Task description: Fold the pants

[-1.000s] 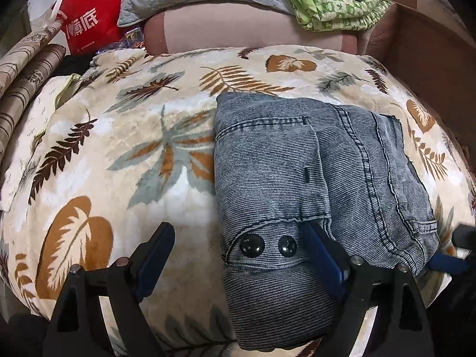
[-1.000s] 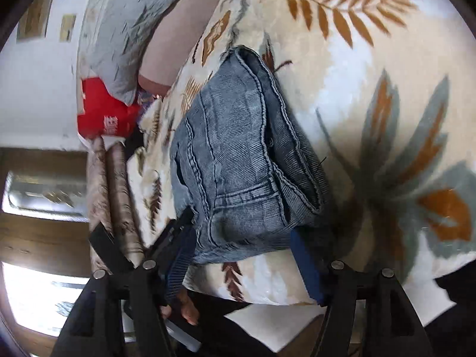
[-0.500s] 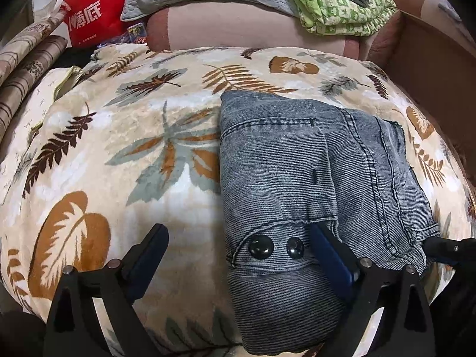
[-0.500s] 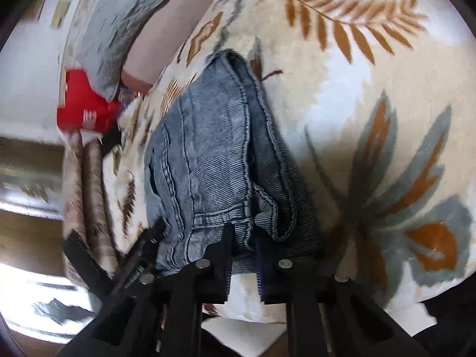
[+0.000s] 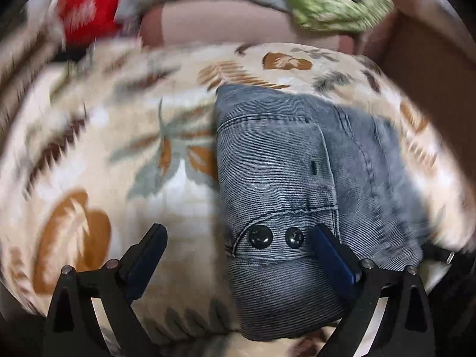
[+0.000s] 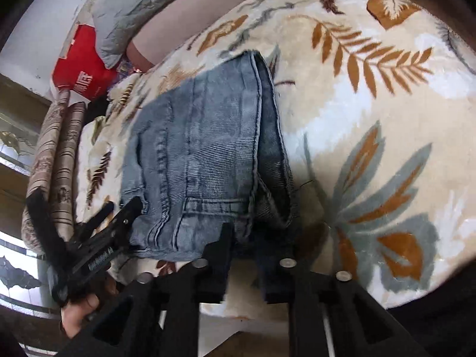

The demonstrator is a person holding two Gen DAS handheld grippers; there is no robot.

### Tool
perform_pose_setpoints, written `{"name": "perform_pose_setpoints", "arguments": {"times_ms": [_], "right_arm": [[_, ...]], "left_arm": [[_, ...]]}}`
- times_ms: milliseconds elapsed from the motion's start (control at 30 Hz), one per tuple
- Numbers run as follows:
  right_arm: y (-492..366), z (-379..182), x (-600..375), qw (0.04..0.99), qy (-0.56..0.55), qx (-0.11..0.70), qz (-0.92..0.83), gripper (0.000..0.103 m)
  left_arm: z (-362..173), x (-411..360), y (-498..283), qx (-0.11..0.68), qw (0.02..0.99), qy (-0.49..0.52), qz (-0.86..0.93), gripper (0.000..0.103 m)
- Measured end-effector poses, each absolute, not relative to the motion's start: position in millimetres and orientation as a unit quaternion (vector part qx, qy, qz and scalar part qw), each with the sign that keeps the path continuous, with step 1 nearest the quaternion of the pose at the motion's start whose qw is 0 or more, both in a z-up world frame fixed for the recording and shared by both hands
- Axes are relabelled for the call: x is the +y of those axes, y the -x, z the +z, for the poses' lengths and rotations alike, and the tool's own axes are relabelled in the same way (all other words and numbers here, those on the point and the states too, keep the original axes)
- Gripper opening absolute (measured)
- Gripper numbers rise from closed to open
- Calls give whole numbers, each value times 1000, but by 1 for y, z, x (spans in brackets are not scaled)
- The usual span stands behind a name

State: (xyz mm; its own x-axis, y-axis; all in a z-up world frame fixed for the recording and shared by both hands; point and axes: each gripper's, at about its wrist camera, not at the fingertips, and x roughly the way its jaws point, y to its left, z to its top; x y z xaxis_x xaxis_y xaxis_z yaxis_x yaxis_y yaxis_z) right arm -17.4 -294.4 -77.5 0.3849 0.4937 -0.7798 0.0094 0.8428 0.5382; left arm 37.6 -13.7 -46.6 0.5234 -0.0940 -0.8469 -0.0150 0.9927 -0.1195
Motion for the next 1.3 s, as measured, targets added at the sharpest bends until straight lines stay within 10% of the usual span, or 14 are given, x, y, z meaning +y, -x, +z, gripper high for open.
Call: {"name": "perform_pose_setpoints", "arguments": {"times_ms": [67,667,800,1300], "right_arm": [[25,-67,-302,799,-258,516,170,47],[1,-70,-294,782,-306,507,195,44],[1,-70,-290,798,-280,498,190,65],[-119,-37,-251,771,-271,504,280,63]], "left_arm": [[-30,2,-37,465,881,83,-27,98],[-55,-18,-31,486,874,-17,0,99],[-34,-21,-24,455,890,-8,-2,99],[-59,-42,-22,459,887,-55,-2,99]]}}
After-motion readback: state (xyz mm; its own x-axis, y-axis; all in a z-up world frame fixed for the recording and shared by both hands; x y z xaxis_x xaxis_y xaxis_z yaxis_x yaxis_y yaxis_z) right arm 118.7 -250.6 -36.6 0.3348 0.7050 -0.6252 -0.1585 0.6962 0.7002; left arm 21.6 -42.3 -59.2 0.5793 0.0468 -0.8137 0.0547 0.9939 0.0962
